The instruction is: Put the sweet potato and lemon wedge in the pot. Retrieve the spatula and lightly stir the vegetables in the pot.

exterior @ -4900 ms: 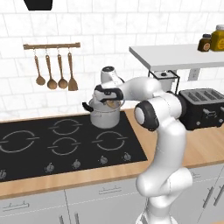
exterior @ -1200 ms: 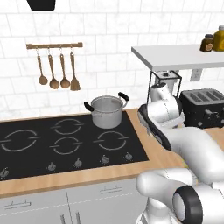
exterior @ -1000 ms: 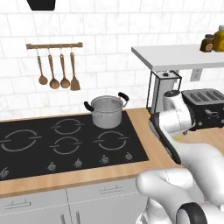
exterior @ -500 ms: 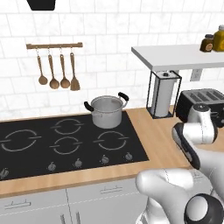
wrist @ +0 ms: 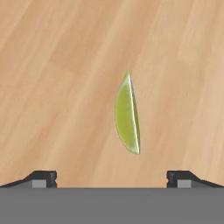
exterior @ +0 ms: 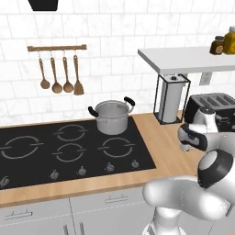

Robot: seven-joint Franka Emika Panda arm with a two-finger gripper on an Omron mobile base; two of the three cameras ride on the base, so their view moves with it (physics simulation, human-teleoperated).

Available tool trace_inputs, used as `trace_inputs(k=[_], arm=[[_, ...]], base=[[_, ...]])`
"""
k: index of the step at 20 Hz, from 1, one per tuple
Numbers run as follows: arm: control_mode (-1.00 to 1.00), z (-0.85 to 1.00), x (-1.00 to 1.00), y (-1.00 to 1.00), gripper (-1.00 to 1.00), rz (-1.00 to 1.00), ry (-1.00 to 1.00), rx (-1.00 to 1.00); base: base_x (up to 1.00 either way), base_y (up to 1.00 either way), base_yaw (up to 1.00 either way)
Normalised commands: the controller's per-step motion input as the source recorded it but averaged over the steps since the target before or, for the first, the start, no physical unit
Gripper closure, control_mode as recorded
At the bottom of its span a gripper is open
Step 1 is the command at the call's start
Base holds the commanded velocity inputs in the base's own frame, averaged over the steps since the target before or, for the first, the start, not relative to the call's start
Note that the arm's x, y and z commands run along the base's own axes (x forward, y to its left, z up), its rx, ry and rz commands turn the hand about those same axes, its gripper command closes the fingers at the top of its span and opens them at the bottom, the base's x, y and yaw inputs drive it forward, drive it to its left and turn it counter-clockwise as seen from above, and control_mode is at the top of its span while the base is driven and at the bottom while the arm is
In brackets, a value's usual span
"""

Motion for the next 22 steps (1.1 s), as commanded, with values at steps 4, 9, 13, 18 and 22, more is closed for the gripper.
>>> trace_inputs(k=[4,9,13,18,22], arm=[[-1.0,-0.17,0.65,-0.13,-1.0,0.0,0.09,0.05],[-1.0,-0.64,0.29,-0.1,-1.0,0.0,0.15,0.08],[-1.0,-0.6,0.23,-0.1,-1.0,0.0,0.09,0.09],[-1.0,-0.44,0.1,-0.01,1.0,0.0,0.04,0.03],[-1.0,-0.16,-0.32,0.17,1.0,0.0,-0.02,0.0]], base=[[0.0,0.0,0.0],[0.0,0.0,0.0],[0.0,0.0,0.0],[0.0,0.0,0.0],[0.0,0.0,0.0]])
